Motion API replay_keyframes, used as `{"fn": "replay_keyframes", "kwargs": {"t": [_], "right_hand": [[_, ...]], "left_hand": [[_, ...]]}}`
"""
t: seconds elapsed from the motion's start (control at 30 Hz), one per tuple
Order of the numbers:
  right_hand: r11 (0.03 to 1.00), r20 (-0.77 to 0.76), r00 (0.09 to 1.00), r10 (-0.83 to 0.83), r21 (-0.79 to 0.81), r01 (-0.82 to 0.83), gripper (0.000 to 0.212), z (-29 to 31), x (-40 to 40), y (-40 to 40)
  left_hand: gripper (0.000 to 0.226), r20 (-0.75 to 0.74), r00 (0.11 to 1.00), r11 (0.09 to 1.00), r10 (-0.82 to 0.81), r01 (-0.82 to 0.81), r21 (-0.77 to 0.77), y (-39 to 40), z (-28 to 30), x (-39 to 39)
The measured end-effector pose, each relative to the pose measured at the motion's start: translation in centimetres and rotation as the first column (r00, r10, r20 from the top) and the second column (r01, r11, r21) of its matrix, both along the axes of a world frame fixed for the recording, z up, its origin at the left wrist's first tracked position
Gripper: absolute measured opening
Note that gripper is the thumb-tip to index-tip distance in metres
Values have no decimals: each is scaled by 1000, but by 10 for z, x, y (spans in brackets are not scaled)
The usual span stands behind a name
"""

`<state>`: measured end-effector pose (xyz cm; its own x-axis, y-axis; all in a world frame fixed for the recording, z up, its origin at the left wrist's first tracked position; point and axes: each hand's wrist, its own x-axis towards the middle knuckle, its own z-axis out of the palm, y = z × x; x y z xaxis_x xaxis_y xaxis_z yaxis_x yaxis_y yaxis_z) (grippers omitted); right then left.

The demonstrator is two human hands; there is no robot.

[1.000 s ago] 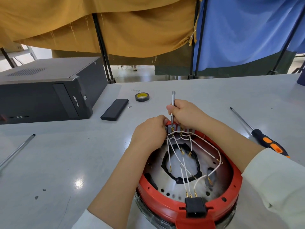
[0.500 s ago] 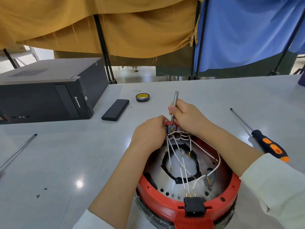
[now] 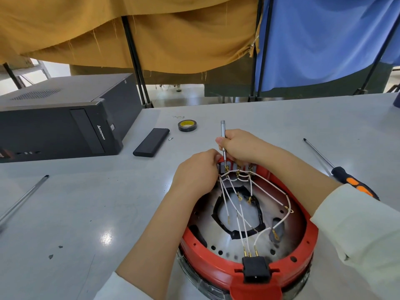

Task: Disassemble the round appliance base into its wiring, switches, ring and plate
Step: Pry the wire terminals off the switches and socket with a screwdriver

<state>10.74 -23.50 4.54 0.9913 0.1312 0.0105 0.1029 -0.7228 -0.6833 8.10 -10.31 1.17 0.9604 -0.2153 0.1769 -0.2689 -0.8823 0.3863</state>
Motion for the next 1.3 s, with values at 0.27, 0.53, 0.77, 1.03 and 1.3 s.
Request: {"fn": "replay_keyframes", "kwargs": {"t": [0.27, 0.53, 0.77, 1.03, 1.3], "right_hand": [[944, 38, 998, -45, 327, 30, 27, -6, -10, -9], [895, 110, 989, -97, 445, 38, 24, -17, -26, -16], [960, 168, 984, -52, 280, 3, 24, -19, -22, -15], [993, 87, 992, -90, 85, 83, 28, -11, -10, -9], [991, 64, 994, -89, 103, 83, 30, -10, -8, -6]], "left_hand": [[27, -23, 1000, 999, -1, 0, -35, 0, 1, -2], [28, -33, 999, 999, 9, -10, -36, 0, 0, -2], [28, -30, 999, 999, 10, -12, -35, 1, -2, 1], [30, -23, 1000, 1000, 11, -11, -19, 0, -1, 0], [30, -19, 1000, 1000, 14, -14, -3, -1, -1, 0]]}}
